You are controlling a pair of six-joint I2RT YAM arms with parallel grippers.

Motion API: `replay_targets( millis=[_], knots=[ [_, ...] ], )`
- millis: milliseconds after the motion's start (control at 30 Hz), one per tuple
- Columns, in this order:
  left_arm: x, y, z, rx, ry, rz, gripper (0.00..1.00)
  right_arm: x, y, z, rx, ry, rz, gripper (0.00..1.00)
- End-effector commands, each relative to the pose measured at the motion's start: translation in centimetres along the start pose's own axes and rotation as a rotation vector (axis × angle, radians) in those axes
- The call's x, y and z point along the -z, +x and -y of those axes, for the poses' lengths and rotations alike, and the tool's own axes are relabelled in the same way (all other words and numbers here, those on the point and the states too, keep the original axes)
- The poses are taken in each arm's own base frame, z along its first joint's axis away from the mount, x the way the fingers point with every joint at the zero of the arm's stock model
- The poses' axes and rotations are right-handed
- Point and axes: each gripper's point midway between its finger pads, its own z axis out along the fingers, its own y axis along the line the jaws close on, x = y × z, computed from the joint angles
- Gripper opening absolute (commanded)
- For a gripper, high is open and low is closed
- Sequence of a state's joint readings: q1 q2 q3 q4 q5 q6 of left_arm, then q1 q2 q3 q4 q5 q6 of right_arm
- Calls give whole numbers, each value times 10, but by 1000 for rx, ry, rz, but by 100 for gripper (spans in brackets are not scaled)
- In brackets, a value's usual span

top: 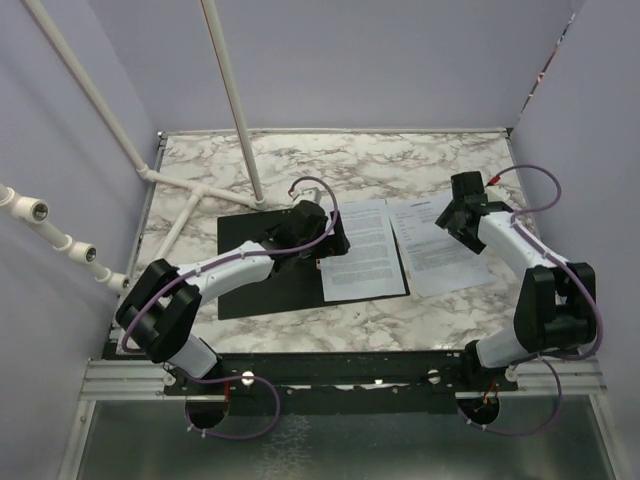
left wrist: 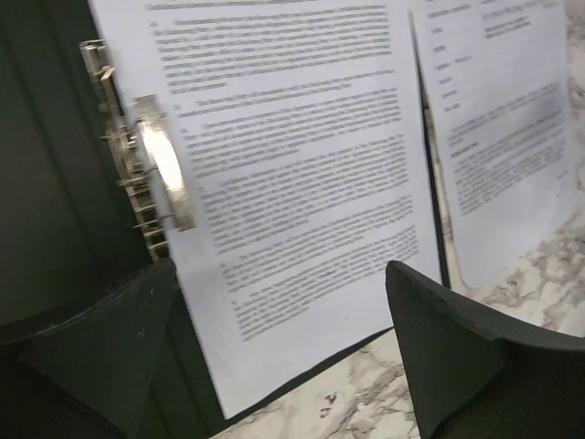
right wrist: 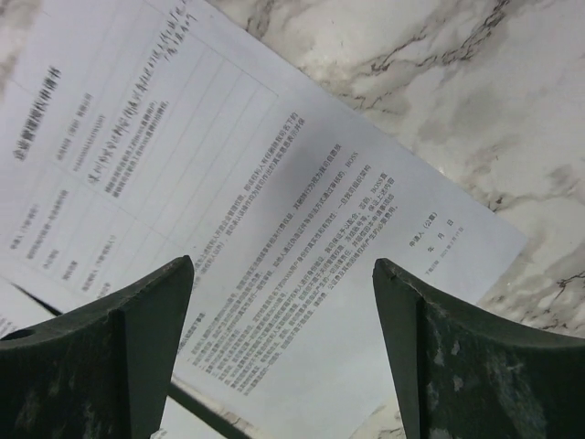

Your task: Put the files into the folder

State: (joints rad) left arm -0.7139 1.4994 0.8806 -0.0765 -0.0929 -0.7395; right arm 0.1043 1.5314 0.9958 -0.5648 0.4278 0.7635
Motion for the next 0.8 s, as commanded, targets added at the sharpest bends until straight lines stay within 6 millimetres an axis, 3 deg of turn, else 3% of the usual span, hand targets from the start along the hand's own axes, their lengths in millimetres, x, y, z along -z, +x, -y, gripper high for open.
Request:
replay_targets(
  millis=[0,200,367,567,767],
  knots=[
    [-7,5,40,-51,76,-38,99,23,-26,-2,-38,-49,76,84],
    [-21,17,80,-77,155,-98,99,27,4,-39,46,-301,-42,83],
    [-33,37,121,-103,246,-174,99,22,24,-47,99,-386,-86,83],
    [-48,55,157,-114,324,-222,99,1,41,-47,120,-358,-139,83],
    [-63,64,176,-111,359,-252,99,-26,47,-28,77,-243,-170,83]
  ],
)
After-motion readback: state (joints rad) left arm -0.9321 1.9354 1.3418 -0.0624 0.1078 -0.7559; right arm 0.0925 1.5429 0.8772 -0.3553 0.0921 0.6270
